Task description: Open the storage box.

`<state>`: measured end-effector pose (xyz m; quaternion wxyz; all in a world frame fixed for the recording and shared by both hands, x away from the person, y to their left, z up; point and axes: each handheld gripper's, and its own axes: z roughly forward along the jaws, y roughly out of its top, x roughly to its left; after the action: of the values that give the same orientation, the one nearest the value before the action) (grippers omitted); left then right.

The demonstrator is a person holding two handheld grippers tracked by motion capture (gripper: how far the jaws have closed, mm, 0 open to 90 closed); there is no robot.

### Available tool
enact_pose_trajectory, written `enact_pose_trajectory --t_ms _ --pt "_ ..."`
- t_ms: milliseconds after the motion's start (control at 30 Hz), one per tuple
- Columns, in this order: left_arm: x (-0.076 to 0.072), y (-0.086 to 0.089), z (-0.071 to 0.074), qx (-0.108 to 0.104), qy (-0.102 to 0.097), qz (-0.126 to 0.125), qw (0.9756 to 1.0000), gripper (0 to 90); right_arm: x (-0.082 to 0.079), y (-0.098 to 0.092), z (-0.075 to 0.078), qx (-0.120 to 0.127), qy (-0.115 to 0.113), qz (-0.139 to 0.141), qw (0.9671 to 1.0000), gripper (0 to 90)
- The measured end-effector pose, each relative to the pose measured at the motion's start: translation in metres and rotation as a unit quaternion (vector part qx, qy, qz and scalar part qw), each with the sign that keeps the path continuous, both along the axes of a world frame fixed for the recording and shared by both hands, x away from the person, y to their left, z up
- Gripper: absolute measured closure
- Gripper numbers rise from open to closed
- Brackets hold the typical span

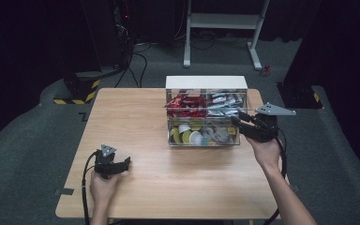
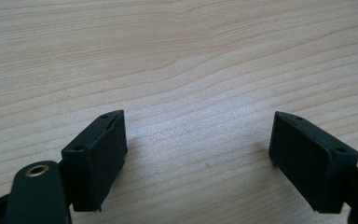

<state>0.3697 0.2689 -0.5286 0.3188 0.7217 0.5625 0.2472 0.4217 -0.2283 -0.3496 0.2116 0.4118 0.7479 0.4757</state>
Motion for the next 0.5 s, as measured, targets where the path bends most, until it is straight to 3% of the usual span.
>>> enact_pose_trajectory --t_ms 500 --pt "0.0 0.0 0.0 0.0 0.0 0.0 1.0 19.7 0.016 0.009 0.005 -0.003 0.002 -0.006 1.0 59.9"
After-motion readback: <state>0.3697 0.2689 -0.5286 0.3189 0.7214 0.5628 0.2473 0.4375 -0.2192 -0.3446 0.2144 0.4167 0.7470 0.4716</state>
